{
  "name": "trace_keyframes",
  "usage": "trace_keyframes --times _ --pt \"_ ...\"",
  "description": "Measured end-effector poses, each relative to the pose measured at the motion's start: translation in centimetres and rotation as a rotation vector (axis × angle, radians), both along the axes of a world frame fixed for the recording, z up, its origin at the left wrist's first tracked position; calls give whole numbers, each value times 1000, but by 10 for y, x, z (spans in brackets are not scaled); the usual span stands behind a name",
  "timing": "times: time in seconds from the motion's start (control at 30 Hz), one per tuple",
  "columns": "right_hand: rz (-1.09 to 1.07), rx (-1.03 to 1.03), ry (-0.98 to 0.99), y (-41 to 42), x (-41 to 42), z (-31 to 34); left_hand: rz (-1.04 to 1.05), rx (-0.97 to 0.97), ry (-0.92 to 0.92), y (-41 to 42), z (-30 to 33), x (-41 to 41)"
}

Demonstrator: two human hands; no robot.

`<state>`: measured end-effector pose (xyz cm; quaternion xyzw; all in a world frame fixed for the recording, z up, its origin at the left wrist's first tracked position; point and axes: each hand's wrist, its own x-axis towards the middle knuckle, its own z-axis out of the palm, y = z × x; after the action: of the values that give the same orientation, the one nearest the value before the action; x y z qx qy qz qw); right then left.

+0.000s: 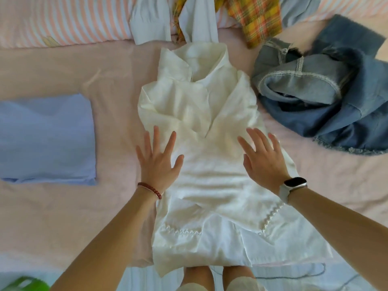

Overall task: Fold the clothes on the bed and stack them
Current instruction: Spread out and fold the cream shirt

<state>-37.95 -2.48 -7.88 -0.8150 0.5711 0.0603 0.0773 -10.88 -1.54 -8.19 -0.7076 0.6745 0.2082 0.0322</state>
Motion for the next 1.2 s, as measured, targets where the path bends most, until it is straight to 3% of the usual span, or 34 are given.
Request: trace_keyframes --times 0.1,0.27,0.33,0.47,0.57,0.73,0.83,0.97,1.07,1.2 --pt "35 55 116 -51 16 -8 -115 -46 -95 -40 -8 -8" --pt "123 319 284 -94 22 -24 -140 230 -181 -69 -35 -8" --pt "173 242 298 -107 26 -18 -157 178 -162 -81 -36 -5" --pt "130 -18 -60 -147 31 -6 -27 -112 -70 -123 -22 5" --pt "-134 -67 -272 -185 41 -7 133 -43 -81 -165 -19 16" --pt "-354 398 -485 -244 49 -18 350 106 336 -215 -22 26" --pt "-450 376 -570 -260 53 -18 437 122 501 -229 -17 21" --pt "-425 299 -727 -273 63 -1 629 116 755 -240 -3 18" --pt "-343 275 -719 -276 65 11 431 -65 680 -245 6 24" --pt "-226 283 -526 -259 53 25 74 -167 402 -222 22 29"
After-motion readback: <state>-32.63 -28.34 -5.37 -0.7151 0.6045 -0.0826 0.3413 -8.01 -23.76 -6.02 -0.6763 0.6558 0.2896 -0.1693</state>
